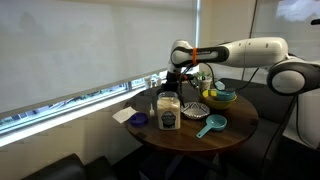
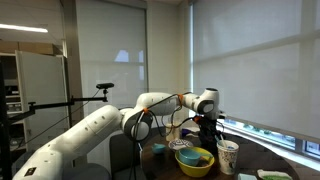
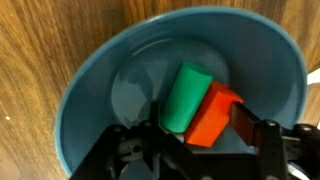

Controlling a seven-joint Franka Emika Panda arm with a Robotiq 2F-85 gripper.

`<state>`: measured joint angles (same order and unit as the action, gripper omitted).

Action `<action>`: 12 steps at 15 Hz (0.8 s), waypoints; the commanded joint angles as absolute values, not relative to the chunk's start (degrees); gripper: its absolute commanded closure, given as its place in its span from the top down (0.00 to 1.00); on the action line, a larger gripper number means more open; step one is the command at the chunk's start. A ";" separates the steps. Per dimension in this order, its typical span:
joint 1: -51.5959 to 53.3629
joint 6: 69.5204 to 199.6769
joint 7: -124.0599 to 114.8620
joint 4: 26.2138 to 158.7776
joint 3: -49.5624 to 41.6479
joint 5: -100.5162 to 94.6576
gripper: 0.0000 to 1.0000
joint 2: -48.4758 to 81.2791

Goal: Remove the block from the grey bowl and put it on the front right side of the table

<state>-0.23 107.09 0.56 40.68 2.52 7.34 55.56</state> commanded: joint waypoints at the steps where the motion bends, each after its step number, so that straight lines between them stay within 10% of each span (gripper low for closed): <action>1: 1.30 105.39 -1.24 35.06 1.63 5.94 0.79 59.10; 12: 2.97 100.28 -7.24 32.78 -1.77 3.86 0.01 60.03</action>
<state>2.38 102.87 -4.94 36.35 -0.95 4.64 58.34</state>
